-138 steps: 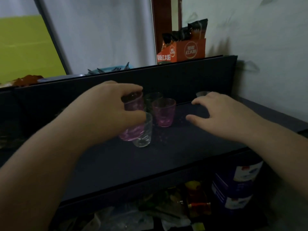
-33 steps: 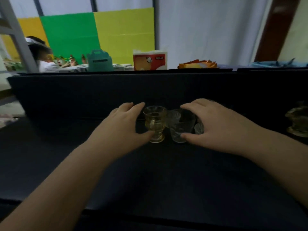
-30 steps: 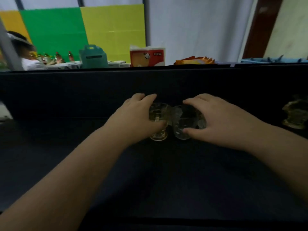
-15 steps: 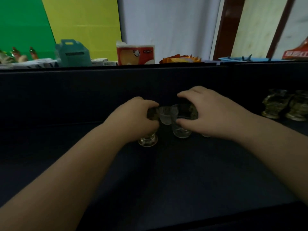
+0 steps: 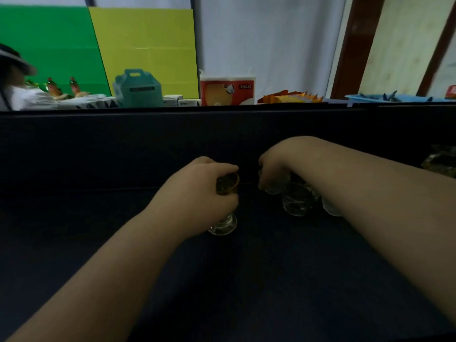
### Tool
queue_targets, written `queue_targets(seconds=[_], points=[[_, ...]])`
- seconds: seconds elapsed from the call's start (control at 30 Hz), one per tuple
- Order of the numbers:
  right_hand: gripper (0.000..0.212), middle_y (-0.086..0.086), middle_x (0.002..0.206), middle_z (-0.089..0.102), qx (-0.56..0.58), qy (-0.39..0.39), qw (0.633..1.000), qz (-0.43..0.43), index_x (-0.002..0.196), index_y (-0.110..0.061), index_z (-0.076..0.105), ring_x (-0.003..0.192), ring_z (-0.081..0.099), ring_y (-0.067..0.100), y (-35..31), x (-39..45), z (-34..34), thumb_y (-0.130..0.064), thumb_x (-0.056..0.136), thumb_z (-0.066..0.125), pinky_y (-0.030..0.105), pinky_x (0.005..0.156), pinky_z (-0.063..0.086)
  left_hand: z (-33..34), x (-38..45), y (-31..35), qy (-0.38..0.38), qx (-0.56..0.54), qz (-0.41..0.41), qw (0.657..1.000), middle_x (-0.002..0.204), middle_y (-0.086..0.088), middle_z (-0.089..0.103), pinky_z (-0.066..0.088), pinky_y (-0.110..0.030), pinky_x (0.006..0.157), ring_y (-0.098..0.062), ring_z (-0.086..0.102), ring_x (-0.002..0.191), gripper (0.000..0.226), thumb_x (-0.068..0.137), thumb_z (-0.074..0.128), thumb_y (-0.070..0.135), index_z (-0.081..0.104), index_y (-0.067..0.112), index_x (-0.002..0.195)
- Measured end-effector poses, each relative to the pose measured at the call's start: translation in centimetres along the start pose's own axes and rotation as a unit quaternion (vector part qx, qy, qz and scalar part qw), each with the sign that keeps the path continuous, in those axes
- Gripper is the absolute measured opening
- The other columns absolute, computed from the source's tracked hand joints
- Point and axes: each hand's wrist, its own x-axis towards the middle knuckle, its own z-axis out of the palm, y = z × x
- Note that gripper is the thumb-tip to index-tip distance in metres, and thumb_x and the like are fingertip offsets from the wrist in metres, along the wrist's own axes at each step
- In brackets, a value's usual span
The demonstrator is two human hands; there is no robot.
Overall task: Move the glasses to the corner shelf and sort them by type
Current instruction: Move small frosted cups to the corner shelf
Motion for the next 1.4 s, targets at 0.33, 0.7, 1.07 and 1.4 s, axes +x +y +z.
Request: queue_targets(seconds=[0.33,0.7,1.07,1.4], points=[[0.035,0.0,0.114,0.061,0.068,0.112,0.987,-0.095,0.117,-0.028,0.06,0.098,0.06,0.02,-1.3,-2.9,-0.7,-0.033,0.084,0.074,0.038,0.082,0.054,-0.7,-0.6,0.2,0.003,-0.006,0.028,1.0,0.131,0.018,0.043,0.052,-0.027,0.085,-0.004,0.053,0.103,0.057,0.085,0.065,0.039,0.046,0.046,0.139],[0.068,-0.012,0.124,0.053,0.212,0.353,0.891,-0.19,0.14,-0.036,0.046,0.106,0.054,0.01,7.9,-12.5,1.8,-0.052,0.08,0.073,0.024,0.077,0.046,0.4,-2.4,6.8,0.028,-0.032,0.093,0.995,0.126,0.024,0.044,0.046,-0.019,0.081,0.001,0.053,0.1,0.055,0.084,0.065,0.042,0.048,0.048,0.136],[0.067,-0.008,0.125,0.053,0.243,0.388,0.887,-0.056,0.139,-0.039,0.049,0.112,0.053,0.009,28.1,-21.1,14.7,-0.057,0.078,0.072,0.024,0.088,0.04,9.1,-2.4,21.6,0.033,-0.097,0.173,0.98,0.129,0.027,0.042,0.045,-0.02,0.087,0.003,0.047,0.109,0.054,0.083,0.063,0.045,0.051,0.047,0.135],[0.069,-0.013,0.119,0.05,0.235,0.373,0.898,0.006,0.141,-0.041,0.046,0.114,0.049,0.011,43.6,-27.0,21.6,-0.059,0.079,0.069,0.031,0.092,0.043,18.6,0.2,35.3,-0.003,-0.121,0.188,0.975,0.125,0.023,0.045,0.04,-0.014,0.081,0.002,0.05,0.105,0.051,0.085,0.066,0.043,0.054,0.043,0.134]])
